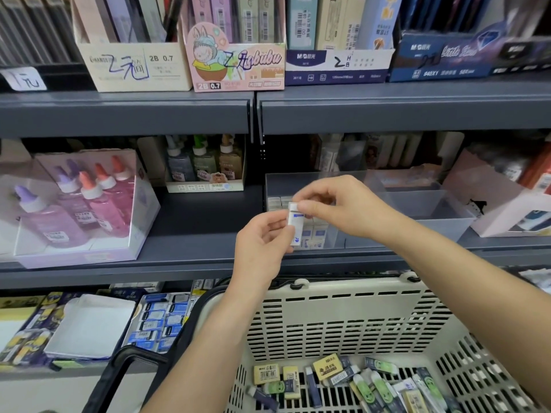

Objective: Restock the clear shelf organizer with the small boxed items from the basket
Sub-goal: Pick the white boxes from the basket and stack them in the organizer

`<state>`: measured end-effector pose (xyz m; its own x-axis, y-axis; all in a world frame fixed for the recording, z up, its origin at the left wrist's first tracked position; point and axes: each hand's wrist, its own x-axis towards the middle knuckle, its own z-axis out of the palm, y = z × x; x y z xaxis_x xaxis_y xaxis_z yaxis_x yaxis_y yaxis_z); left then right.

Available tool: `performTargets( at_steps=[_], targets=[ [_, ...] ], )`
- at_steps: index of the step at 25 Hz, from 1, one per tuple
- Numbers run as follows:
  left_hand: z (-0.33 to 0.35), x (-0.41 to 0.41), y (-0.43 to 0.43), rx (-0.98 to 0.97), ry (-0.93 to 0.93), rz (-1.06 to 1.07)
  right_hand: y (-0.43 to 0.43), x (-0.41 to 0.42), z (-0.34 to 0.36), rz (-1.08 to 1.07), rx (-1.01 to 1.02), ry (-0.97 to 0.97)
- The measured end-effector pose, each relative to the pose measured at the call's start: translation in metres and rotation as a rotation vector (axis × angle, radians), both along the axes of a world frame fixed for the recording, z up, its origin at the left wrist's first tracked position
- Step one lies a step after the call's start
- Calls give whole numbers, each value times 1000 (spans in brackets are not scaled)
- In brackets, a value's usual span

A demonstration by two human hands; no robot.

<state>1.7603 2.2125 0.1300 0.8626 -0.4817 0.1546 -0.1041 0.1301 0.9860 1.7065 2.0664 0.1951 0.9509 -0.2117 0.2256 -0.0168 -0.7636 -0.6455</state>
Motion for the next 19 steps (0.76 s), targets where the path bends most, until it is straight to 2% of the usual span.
performTargets(
  at_steps=[6, 10, 14, 16, 19],
  targets=[
    [1, -6, -1, 29, -128, -24, 7, -6, 4, -45, -25, 20],
    [1, -6, -3, 36, -62, -15, -3, -9, 4, 9, 145, 52],
    [3, -3, 2, 68, -219, 122, -21, -7, 8, -104, 216, -45],
    [1, 5, 6, 125, -237, 227, -33, -1, 10, -221, 82, -95],
    [-6, 11, 8, 287, -172, 225, -38, 8, 1, -283, -94, -5]
  ],
)
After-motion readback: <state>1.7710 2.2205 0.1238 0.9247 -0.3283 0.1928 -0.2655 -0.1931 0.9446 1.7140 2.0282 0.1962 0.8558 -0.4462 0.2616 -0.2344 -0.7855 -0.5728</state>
